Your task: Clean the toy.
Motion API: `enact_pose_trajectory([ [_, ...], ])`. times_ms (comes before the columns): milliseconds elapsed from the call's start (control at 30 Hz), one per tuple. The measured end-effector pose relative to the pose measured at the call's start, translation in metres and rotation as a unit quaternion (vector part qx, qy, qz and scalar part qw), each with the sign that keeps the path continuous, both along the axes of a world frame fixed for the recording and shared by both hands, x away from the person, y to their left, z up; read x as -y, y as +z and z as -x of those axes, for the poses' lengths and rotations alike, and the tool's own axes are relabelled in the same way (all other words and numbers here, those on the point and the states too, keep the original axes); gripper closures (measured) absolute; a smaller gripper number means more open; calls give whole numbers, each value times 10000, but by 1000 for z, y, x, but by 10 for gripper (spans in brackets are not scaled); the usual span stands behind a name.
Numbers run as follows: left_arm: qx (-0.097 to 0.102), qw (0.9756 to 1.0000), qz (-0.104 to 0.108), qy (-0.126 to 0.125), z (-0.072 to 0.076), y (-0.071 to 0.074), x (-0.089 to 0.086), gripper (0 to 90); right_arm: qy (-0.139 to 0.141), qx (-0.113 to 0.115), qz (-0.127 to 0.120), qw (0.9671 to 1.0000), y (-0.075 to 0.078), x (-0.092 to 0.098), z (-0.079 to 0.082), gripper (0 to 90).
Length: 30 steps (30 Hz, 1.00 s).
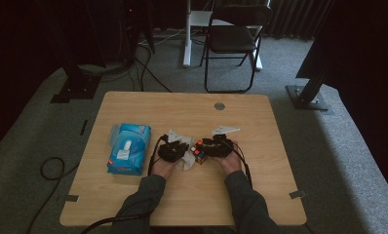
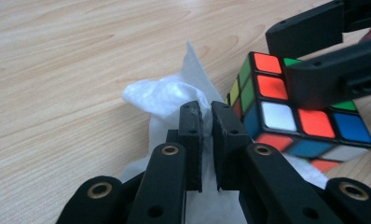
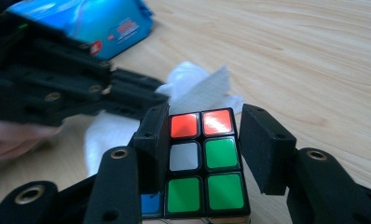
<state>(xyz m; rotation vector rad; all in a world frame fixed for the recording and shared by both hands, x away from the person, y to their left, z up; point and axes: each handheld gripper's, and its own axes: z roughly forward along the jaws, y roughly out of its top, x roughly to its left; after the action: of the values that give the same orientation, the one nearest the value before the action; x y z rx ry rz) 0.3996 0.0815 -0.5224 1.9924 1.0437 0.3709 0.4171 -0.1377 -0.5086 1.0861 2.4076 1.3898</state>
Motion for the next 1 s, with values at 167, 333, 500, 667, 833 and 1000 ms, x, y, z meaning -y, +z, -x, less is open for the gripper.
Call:
enact_pose_trajectory([
  [167, -28, 9997, 37, -230, 3, -2, 5, 836, 123, 17, -5, 9999, 0, -1, 1, 531],
  [333, 20, 9988, 147, -470, 14, -2, 15, 835, -214, 5, 77, 9997, 2, 3, 0, 471],
  [500, 13, 9986, 124, -505, 18, -4, 19, 835, -366, 24, 114, 9993, 2, 11, 4, 440],
  [667, -36, 9985, 153, -526, 20, -6, 21, 834, -437, -33, 17, 9990, 0, 21, 9, 437],
  [833, -30, 9981, 184, -593, 23, -6, 23, 835, -509, -175, -15, 9986, 1, 24, 11, 438],
  [1000, -32, 9981, 184, -579, 24, -6, 24, 835, -486, -194, 98, 9986, 3, 24, 14, 436],
])
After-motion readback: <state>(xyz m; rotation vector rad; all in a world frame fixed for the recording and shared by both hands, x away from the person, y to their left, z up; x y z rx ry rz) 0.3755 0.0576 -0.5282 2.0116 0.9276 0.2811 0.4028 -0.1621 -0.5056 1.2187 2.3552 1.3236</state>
